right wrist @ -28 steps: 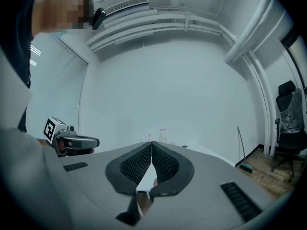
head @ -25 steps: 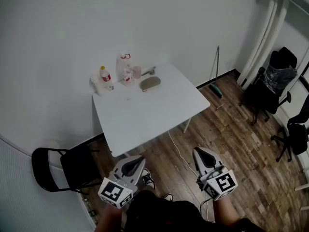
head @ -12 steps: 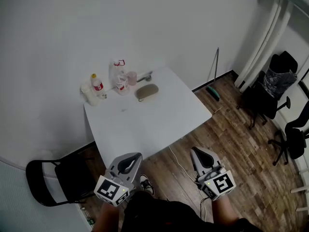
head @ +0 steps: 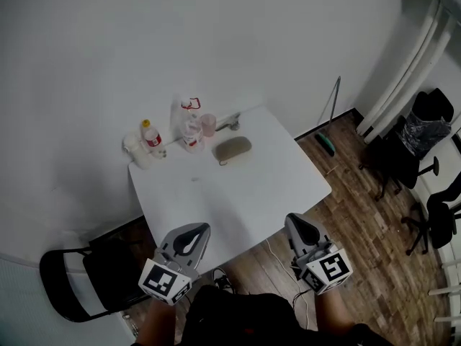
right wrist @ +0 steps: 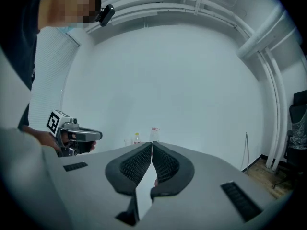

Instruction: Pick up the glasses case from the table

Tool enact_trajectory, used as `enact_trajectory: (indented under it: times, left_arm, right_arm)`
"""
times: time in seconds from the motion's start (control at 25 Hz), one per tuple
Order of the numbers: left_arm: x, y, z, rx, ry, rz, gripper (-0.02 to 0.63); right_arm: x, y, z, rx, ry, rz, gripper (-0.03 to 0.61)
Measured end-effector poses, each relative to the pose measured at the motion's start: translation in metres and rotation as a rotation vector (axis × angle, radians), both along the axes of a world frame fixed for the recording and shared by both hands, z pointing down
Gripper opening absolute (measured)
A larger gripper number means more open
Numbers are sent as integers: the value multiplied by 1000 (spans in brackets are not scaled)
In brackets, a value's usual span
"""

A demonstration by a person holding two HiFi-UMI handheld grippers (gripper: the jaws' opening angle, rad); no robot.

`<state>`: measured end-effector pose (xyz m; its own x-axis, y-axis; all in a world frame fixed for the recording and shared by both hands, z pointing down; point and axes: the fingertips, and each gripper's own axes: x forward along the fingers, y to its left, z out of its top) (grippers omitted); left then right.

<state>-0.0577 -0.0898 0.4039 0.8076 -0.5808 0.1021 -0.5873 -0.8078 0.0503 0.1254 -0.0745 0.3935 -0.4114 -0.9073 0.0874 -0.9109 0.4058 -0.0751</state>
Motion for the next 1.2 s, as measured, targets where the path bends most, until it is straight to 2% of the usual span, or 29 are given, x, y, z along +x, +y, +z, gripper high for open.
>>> enact_trajectory:
  times: [0.2, 0.36, 0.56, 0.68, 0.76, 1.0, 1.12, 1.2]
  left_arm:
    - [-24, -38, 5, -2, -3, -41, 21]
    - [-32, -59, 4, -16, 11, -83, 21]
    - [-28, -79, 10, -29, -3, -153, 21]
    - [-22, -91, 17, -53, -16, -222, 21]
    - [-12, -100, 16, -75, 6, -264, 23]
    - [16, -132, 18, -81, 12, -371, 21]
    - [26, -136, 25, -113, 5, -400, 21]
    - [28, -136, 30, -134, 10, -421, 21]
  right_arm:
    - [-12, -44, -4, 2, -30, 0, 23]
    - [-13, -72, 1, -27, -14, -19, 22]
    - [0, -118, 14, -54, -3, -66, 22]
    - [8, -150, 22, -58, 5, -130, 23]
    - [15, -173, 27, -66, 29, -179, 23]
    - [31, -251, 62, -138, 240, -340, 28]
    - [19, -280, 91, -175, 420, -471, 172]
    - [8, -296, 117, -183, 596, -556, 218]
